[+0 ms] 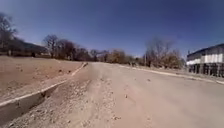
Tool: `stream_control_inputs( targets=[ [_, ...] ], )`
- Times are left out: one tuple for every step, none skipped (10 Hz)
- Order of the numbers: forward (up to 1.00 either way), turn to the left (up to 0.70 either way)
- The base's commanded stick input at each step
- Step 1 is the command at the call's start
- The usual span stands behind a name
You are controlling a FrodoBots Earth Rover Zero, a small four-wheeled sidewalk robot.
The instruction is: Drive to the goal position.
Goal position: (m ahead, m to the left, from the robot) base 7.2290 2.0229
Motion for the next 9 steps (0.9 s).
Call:
stream_control_inputs(
  targets=[
    [1.00,0.00],
    [1.00,0.00],
    [1.00,0.00],
    [1.00,0.00],
    [1.00,0.00],
    [1.00,0.00],
    [1.00,0.27],
    [1.00,0.27],
    [1.00,0.27]
  ],
)
